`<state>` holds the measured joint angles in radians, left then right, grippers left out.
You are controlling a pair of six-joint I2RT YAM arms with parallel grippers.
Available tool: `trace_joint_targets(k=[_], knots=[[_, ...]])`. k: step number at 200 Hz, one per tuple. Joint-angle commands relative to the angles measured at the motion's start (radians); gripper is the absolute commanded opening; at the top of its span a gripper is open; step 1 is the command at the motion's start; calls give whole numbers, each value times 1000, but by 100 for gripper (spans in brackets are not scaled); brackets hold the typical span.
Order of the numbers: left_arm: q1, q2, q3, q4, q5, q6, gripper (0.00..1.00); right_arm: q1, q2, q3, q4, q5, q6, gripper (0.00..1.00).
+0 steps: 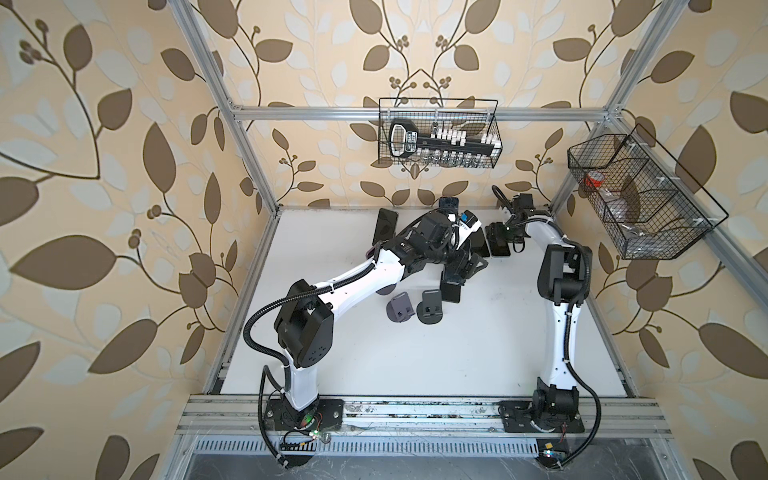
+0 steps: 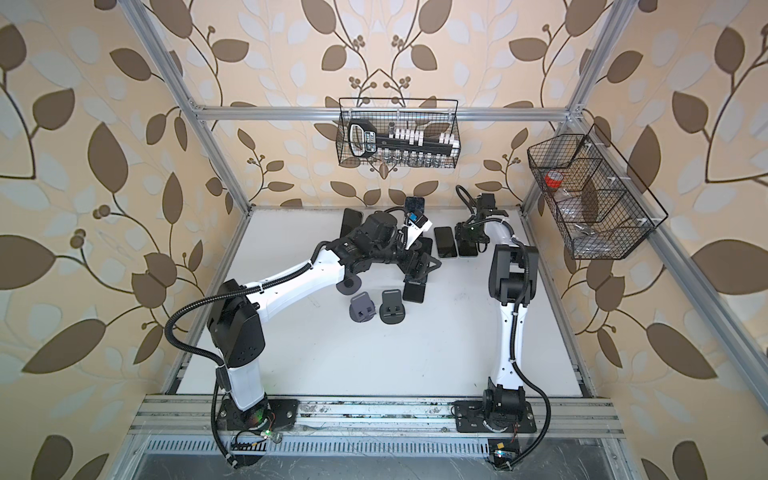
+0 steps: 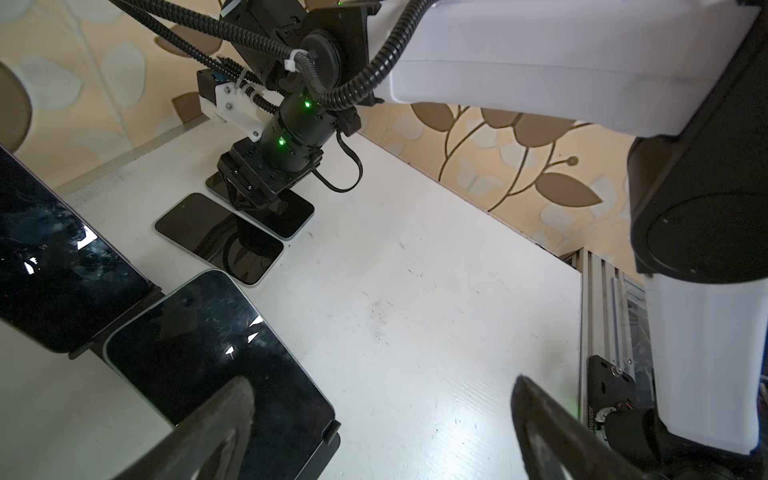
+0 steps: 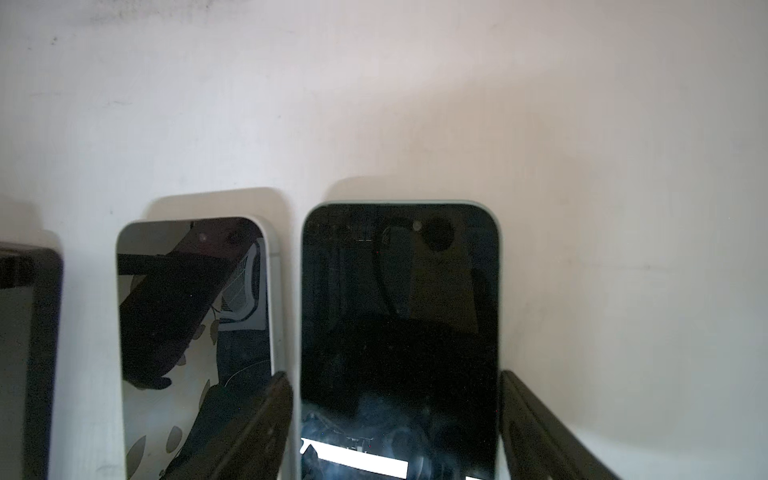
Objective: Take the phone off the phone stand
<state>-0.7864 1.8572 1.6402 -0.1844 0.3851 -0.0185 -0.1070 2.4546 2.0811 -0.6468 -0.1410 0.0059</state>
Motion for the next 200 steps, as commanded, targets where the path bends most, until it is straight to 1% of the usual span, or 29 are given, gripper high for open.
trace_joint_targets(k=[1,27,63,98,118,134,164,200], knots=[[-9,-48,-5,26,2,0,97,1,-9,-36,-73,-45,-2,78],[-8,-50,-6,28,1,0,97,1,-14,-35,-73,-49,0,78],[-8,-51,-5,26,1,-1,97,0,-23,-32,-72,-19,6,78],[-9,-51,-8,26,-2,4,97,0,-35,-26,-65,-17,16,79],[-8,-52,-5,26,0,8,97,0,-44,-16,-63,-6,21,81],[-8,-51,-2,25,-3,15,97,0,-59,-15,-57,7,33,86],[-8,-52,-1,20,-9,19,97,0,-114,-60,-19,14,72,91],[-8,-71,-8,16,-18,17,97,0,-189,-122,34,1,104,93]])
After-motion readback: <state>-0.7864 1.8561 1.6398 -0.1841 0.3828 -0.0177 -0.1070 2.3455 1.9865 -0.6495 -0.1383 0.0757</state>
